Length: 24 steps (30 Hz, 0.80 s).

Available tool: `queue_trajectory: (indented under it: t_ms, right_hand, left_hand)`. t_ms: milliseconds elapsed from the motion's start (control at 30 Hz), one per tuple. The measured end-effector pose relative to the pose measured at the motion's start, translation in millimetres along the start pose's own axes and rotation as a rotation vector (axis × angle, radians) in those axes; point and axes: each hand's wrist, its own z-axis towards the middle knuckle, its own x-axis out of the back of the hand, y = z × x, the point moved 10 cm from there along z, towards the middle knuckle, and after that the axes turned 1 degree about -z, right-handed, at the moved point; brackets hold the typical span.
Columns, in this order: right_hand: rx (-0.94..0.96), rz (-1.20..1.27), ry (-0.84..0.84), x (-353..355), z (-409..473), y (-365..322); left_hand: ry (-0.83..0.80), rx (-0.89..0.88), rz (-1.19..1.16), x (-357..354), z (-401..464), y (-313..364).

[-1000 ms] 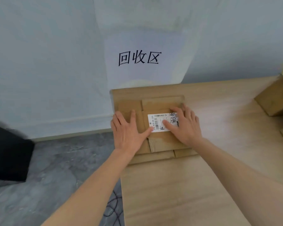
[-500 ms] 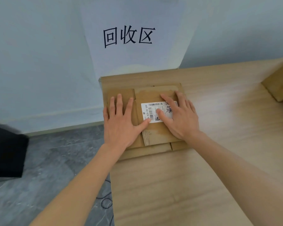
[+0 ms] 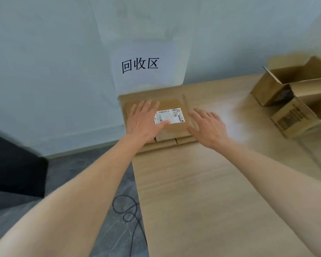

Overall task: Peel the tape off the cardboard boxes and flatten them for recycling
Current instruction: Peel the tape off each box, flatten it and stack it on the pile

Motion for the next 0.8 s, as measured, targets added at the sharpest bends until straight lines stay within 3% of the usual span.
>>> queue_trajectory:
  t_ms: [233,800]
  right_hand:
    - [-0.084,-0.079,0.053,80.0,-139.7,87.5]
    - [-0.208,-0.085,0.281,387.3,-533.9,321.0]
  left_hand:
    - [0.026,-0.079,-0.004,68.3,-101.5,103.6]
    - [0.218,-0.263,-0.073,260.3,-352.2,527.7]
